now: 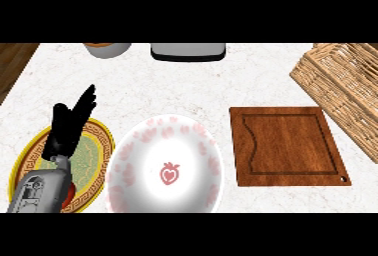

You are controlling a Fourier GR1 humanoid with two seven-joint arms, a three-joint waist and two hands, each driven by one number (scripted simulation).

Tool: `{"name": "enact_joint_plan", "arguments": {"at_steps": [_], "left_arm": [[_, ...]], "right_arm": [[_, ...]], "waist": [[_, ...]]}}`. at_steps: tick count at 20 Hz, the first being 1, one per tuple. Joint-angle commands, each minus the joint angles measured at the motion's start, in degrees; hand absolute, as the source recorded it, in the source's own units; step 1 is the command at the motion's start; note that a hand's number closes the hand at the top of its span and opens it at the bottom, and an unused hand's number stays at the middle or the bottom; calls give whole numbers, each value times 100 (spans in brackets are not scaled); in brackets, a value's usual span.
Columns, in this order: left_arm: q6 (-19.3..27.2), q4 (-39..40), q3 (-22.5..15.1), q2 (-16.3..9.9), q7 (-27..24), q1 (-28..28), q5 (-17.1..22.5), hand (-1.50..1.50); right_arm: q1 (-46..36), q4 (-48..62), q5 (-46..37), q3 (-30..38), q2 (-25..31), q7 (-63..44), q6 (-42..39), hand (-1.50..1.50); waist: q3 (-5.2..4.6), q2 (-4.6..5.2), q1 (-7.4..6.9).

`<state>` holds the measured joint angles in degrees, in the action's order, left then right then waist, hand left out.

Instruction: Pick the bell pepper from the cutting board and place it in the basket

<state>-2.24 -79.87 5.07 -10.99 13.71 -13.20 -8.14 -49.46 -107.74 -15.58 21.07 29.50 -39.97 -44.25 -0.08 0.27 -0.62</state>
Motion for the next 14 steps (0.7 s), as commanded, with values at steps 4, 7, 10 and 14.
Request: {"name": "enact_joint_plan", "arguments": {"at_steps": [4,7,10,14], "left_arm": [[-49,51,62,-48,-3,-156,39,0],[-16,160,61,5,-140,-110,24,0],[-63,58,-29,24,-246,189,-27,0],[5,180,-20,125,-279,13,-15,0]], "right_arm": [[98,1634,-1178,-232,1292,1527,63,150],[289,2409,-1792,-346,1685,2417,617,150],[567,3166,-2030,-298,1968,3356,1101,150],[-40,4571,-2261,-489,2293,4262,1437,150]], "waist": [[9,28,-47],[12,58,-95],[14,29,-64],[8,26,-92]]}}
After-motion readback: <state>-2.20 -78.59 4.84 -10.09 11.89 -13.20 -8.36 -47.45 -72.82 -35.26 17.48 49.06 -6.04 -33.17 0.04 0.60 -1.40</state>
